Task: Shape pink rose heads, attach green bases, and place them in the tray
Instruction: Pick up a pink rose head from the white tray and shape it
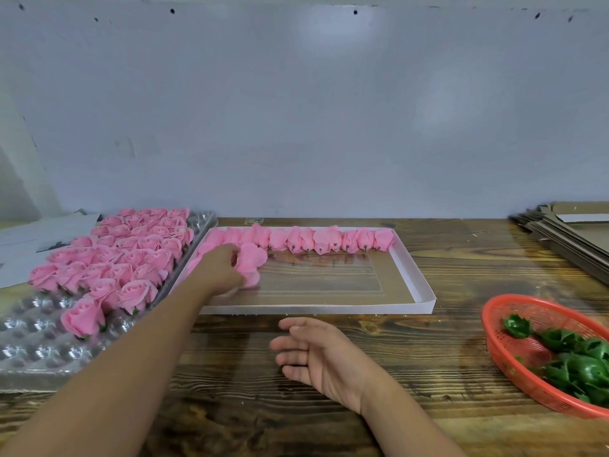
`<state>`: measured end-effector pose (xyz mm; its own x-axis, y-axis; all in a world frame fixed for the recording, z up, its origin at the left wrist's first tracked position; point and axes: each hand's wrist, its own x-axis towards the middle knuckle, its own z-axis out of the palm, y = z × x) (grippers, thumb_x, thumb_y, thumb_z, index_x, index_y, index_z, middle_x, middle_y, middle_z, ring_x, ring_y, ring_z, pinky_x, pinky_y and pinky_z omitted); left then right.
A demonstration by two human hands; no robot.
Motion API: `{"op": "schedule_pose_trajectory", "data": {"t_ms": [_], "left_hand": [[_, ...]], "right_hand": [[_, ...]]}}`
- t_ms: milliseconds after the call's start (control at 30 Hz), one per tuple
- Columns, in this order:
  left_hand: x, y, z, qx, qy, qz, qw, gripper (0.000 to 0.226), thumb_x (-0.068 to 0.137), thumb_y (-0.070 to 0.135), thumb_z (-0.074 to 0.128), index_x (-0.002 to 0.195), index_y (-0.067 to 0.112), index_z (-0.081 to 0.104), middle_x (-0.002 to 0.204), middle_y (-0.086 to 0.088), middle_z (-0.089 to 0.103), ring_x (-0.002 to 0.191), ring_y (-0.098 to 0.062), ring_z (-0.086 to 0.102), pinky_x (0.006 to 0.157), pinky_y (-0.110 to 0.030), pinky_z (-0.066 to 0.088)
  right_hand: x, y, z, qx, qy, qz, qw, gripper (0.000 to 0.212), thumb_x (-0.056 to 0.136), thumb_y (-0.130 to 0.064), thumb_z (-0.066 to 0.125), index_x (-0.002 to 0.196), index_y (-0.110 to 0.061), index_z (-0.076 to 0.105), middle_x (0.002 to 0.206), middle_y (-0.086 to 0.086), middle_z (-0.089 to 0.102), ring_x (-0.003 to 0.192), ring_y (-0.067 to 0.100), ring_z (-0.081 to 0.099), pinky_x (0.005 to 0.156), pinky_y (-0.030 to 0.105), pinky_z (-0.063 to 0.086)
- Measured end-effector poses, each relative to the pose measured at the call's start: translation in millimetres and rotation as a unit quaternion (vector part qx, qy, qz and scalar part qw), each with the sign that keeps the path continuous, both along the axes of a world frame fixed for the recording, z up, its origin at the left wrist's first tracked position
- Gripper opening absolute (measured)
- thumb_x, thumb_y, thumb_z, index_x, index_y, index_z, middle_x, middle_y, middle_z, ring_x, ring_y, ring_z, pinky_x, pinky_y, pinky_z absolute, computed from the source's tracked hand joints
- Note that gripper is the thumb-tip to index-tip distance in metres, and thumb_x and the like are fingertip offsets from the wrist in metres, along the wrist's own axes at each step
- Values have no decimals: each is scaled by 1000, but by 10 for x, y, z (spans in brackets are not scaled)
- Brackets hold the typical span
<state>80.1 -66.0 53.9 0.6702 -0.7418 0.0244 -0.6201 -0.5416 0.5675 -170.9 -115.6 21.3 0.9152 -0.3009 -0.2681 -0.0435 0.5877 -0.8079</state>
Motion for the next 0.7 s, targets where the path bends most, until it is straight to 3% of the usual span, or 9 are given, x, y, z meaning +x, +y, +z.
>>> {"op": "schedule_pose_trajectory", "data": {"t_ms": [67,133,267,433,700], "left_hand": [[-59,1,40,-97,105,9,990,66,80,2,76,141,9,52,119,1,56,110,-22,60,81,-30,55],[-165,6,78,-187,233,16,954,70,80,-2,78,143,11,51,130,-2,56,107,-18,63,67,-21,59],[-509,78,104,-280,433,-5,857,61,81,-3,77,138,6,57,128,-16,65,96,-22,73,70,-24,61],[-1028,174,-72,-298,498,-47,813,67,66,9,82,129,6,61,111,-14,76,95,-24,76,74,-26,61],[-1168,205,-273,-266,476,-80,834,64,71,18,85,129,13,59,111,-8,77,107,-21,73,92,-33,57]], "right_hand": [[-7,-4,6,-2,-1,-2,1000,29,99,-11,57,127,-4,57,102,19,71,81,23,69,67,29,58],[-7,-9,6,-39,1,-25,999,27,99,-11,58,125,-5,59,100,16,73,81,21,69,66,29,57],[30,-19,-23,-123,-13,-159,979,17,96,-3,59,112,-6,65,91,12,75,71,15,66,62,25,53],[47,-25,-11,-151,-47,-271,949,11,91,-7,68,99,-11,74,83,10,75,74,12,69,59,22,55],[31,-18,-11,-189,-35,-320,928,16,92,-9,67,92,-16,81,86,8,77,72,10,67,56,20,53]]}}
